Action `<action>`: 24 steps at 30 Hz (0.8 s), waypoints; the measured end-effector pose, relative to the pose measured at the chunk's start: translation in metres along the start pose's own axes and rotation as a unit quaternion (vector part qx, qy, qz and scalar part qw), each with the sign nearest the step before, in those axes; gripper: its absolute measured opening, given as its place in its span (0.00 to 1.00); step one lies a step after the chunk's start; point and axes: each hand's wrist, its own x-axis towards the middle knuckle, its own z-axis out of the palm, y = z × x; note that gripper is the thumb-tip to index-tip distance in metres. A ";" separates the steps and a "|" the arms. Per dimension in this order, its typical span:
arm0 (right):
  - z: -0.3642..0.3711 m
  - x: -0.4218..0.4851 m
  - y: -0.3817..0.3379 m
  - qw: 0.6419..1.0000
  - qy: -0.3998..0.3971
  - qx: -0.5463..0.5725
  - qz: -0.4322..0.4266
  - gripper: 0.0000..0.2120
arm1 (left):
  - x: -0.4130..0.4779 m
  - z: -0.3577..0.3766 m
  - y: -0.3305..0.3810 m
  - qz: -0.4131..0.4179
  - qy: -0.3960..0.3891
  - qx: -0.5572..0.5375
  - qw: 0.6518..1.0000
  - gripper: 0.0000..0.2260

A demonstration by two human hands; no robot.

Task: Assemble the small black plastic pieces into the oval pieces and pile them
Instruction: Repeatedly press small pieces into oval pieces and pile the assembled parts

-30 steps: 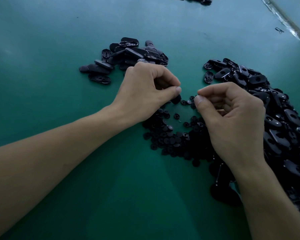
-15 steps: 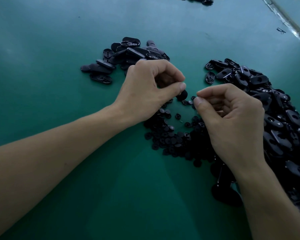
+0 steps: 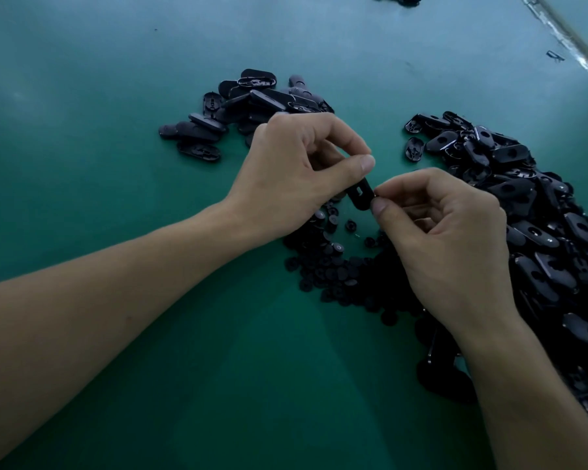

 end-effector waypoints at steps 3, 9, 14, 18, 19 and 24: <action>0.000 0.000 0.000 1.000 -0.001 0.005 0.001 0.11 | 0.000 0.000 0.000 0.004 0.003 -0.005 1.000 0.02; -0.001 0.000 0.000 1.000 0.015 0.008 0.006 0.10 | -0.001 0.001 0.003 0.004 0.003 -0.036 0.999 0.03; -0.001 0.000 0.000 0.998 0.051 0.012 0.017 0.09 | -0.003 0.001 0.007 -0.003 0.005 -0.075 0.997 0.03; -0.001 0.000 -0.001 0.998 0.061 0.009 0.013 0.08 | -0.004 0.001 0.008 -0.014 -0.001 -0.093 0.996 0.04; -0.001 0.000 -0.001 0.998 0.061 0.007 0.012 0.08 | -0.005 0.001 0.008 -0.014 -0.001 -0.097 0.995 0.04; -0.001 0.000 -0.002 0.998 0.060 0.007 0.020 0.09 | -0.004 0.000 0.008 -0.013 -0.005 -0.117 0.993 0.03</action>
